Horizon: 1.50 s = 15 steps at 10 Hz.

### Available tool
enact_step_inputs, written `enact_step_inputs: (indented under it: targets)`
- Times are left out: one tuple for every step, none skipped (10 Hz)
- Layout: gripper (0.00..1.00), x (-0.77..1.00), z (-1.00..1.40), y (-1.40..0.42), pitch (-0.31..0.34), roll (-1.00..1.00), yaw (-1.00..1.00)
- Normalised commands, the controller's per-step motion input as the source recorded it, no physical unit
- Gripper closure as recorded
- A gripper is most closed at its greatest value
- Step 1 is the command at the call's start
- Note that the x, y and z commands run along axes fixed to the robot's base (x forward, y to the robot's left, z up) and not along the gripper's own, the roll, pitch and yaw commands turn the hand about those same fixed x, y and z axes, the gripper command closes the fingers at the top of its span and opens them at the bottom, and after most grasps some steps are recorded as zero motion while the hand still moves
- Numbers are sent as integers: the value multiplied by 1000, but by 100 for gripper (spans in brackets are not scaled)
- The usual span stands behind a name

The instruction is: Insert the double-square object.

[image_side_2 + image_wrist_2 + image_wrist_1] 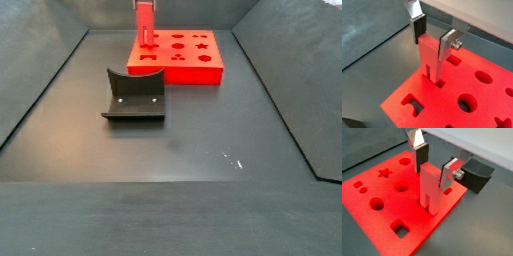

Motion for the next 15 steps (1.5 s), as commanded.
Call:
enact_step_inputs:
  targets:
    - [100, -151, 0, 0, 11, 56, 0]
    - [100, -109, 0, -43, 0, 33, 0]
    - [100, 0, 0, -46, 0, 27, 0]
    - [100, 0, -60, -31, 0, 36, 0]
    - [100, 0, -111, 0, 0, 64, 0]
    - [100, -186, -123, 37, 0, 56, 0]
    - [100, -160, -63, 0, 0, 10, 0]
    - [100, -123, 0, 0, 0, 6, 143]
    - [100, 0, -17, -43, 0, 16, 243]
    - [100, 66, -203, -3, 0, 96, 251]
    - [100, 103, -480, -11, 0, 173, 206]
    - [100, 54, -711, -11, -19, 193, 209]
    - [100, 0, -703, -9, -33, 176, 194]
    - [100, 0, -731, -31, -14, 173, 131]
    - [100, 0, -691, -37, 0, 171, 37]
